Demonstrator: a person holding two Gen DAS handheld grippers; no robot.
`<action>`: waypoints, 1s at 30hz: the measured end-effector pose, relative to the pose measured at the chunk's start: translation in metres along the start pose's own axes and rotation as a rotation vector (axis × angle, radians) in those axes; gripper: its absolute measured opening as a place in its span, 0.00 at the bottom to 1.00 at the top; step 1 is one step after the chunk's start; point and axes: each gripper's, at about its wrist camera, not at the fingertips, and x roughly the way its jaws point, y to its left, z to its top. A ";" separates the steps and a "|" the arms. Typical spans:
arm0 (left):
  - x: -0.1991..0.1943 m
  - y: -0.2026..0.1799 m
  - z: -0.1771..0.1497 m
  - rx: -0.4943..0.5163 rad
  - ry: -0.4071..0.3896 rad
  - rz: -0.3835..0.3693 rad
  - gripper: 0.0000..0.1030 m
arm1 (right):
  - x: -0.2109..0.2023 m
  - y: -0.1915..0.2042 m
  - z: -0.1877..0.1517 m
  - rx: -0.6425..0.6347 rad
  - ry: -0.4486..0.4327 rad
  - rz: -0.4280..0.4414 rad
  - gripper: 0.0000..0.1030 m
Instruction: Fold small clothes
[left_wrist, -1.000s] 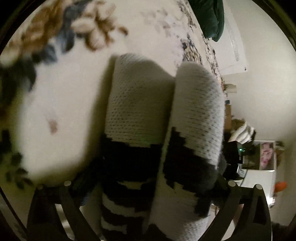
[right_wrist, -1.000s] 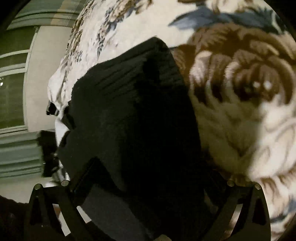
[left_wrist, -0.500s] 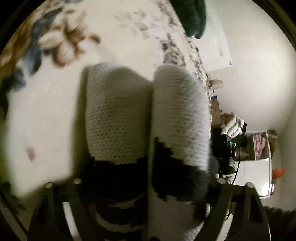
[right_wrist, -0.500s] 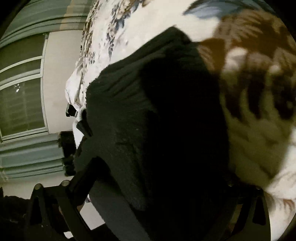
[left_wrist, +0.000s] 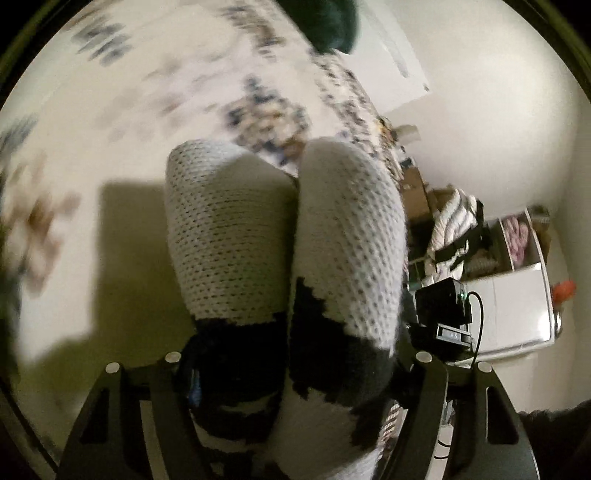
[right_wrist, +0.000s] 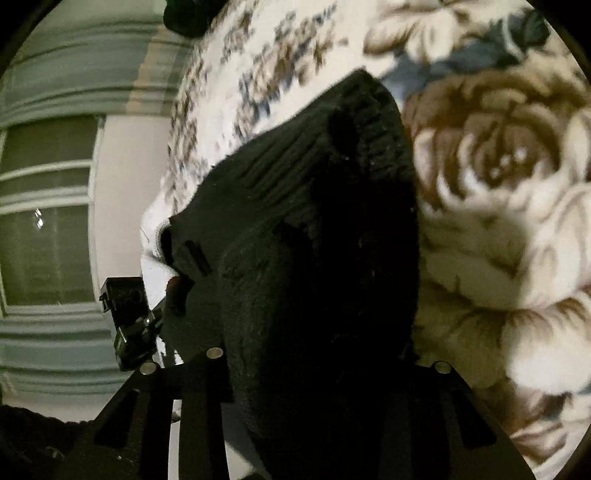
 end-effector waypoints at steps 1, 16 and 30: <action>0.004 -0.008 0.011 0.022 0.006 -0.002 0.68 | -0.009 0.001 0.005 0.006 -0.022 0.007 0.38; 0.168 -0.081 0.226 0.226 0.128 0.012 0.68 | -0.121 -0.042 0.207 0.118 -0.296 -0.098 0.38; 0.151 -0.099 0.211 0.274 0.088 0.364 0.70 | -0.108 -0.002 0.221 0.111 -0.338 -0.605 0.87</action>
